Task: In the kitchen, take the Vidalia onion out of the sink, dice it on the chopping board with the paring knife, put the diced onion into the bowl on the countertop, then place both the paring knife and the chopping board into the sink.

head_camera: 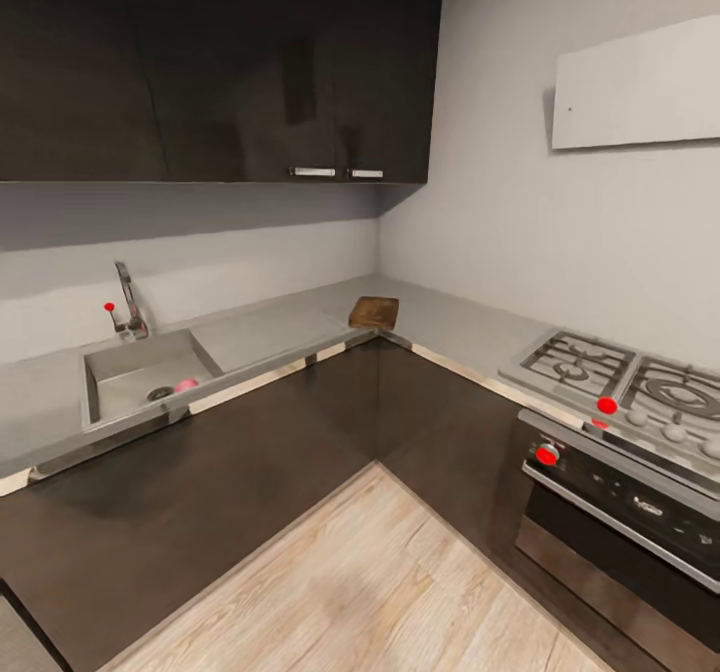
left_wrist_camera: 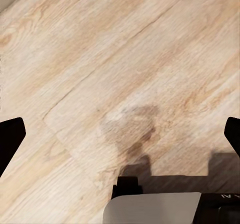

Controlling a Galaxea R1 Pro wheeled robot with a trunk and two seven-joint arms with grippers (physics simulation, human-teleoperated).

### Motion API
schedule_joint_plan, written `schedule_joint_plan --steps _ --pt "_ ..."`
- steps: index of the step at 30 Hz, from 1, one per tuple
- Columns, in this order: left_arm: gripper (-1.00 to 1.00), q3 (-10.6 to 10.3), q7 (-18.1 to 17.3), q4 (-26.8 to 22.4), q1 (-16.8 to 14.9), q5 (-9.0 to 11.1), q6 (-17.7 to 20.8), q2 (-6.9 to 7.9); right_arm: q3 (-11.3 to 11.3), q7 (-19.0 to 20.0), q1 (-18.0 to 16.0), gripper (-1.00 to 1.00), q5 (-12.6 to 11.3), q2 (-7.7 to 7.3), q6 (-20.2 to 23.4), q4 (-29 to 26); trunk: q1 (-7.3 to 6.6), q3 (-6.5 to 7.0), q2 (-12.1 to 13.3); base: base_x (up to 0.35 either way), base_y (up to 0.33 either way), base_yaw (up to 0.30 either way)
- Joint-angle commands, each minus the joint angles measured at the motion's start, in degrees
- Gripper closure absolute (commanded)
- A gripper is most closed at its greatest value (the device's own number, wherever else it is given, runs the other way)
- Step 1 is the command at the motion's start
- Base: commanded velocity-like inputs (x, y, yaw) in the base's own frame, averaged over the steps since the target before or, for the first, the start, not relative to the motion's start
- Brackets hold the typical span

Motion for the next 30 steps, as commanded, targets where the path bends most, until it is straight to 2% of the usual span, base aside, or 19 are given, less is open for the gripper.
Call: schedule_joint_plan --steps 1,30 --pt "-1.0 0.0 0.0 -0.1 0.0 0.0 0.0 -0.01 0.0 0.0 0.0 -1.0 0.0 0.0 -0.2 0.1 -0.23 0.13 0.4 0.0 0.0 0.0" --pt "-1.0 0.0 0.0 0.0 0.0 0.0 0.0 -0.01 0.0 0.0 0.0 -1.0 0.0 0.0 -0.3 0.1 -6.6 5.34 12.0 0.0 0.0 0.0"
